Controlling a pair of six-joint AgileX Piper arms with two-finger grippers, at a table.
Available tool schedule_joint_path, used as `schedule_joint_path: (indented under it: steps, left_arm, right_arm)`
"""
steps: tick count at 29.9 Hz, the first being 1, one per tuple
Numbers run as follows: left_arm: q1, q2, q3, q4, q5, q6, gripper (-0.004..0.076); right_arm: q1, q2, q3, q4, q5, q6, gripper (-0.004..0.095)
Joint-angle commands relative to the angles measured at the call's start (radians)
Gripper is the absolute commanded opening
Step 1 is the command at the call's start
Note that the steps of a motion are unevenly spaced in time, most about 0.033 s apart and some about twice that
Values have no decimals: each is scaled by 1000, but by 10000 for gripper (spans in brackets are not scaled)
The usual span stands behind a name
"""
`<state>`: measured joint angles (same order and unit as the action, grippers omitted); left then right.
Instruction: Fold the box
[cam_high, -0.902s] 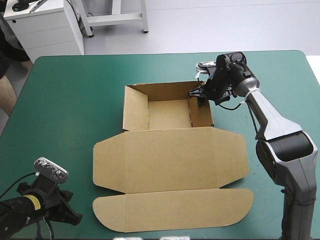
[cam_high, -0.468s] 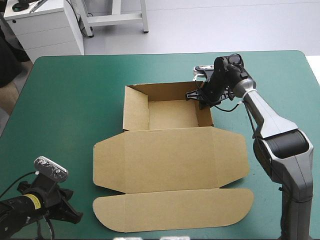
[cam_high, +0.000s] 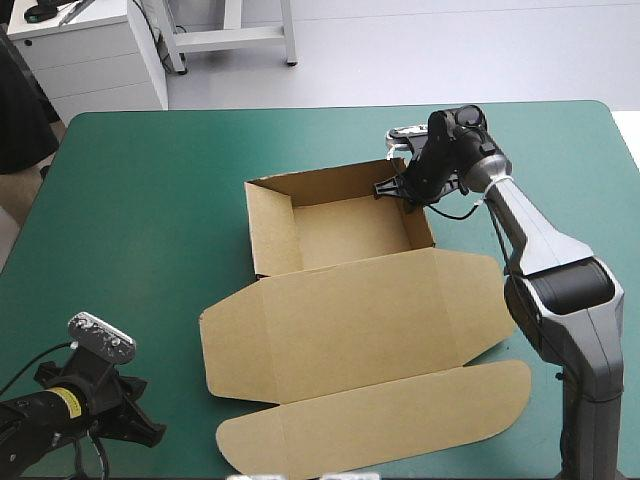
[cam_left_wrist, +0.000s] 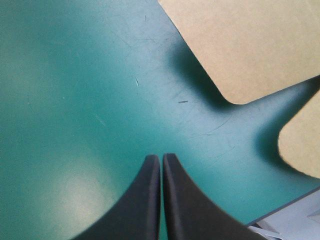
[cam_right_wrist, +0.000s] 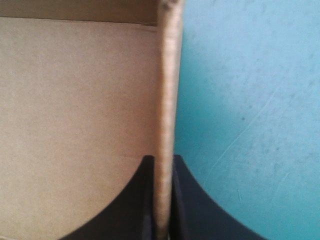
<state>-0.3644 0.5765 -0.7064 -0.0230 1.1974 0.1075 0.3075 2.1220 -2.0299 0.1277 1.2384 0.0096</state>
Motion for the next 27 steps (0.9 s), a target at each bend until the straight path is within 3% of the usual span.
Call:
schedule_joint_path:
  steps: [1,12,27]
  left_arm:
    - [-7,4,-24,-3,-41,-10,-8]
    - [-7,4,-24,-3,-41,-10,-8]
    - [-7,4,-24,-3,-41,-10,-8]
  right_arm:
    - [-23,-64,-104,8,15,-10,-20]
    - [-164,-64,-316,-51,13,-4,-20]
    - [-445,-64,-327,-205,16,31,-20]
